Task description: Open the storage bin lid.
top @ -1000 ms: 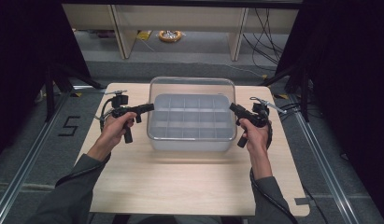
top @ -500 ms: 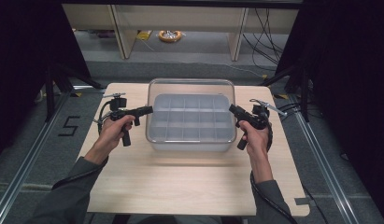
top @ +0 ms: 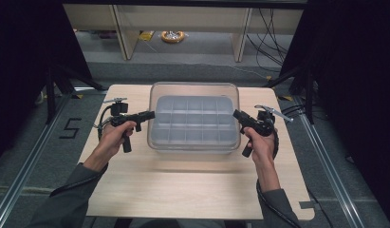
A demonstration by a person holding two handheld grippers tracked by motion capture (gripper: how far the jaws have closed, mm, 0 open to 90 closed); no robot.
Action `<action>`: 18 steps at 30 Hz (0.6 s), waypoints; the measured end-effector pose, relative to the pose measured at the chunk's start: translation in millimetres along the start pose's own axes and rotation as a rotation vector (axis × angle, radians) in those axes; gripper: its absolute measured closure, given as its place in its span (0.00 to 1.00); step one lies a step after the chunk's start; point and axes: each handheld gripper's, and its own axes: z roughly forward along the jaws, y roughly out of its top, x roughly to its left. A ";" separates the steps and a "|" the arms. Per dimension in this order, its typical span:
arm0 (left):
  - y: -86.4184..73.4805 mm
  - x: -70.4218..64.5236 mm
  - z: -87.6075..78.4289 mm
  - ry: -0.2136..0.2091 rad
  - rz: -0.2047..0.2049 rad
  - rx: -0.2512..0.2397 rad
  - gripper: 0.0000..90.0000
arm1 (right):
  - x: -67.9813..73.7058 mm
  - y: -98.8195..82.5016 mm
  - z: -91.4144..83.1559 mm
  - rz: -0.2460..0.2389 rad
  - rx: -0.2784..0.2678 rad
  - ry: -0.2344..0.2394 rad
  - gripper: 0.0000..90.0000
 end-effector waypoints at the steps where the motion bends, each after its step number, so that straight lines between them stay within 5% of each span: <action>1: -1.0 -0.6 -0.3 -0.001 -0.001 0.000 0.70 | -1.4 -0.3 -1.0 -0.025 -0.006 -0.001 0.72; 18: -12.1 -6.5 -13.6 -0.016 0.011 0.013 0.71 | 1.8 -13.0 -17.9 0.030 0.008 0.016 0.72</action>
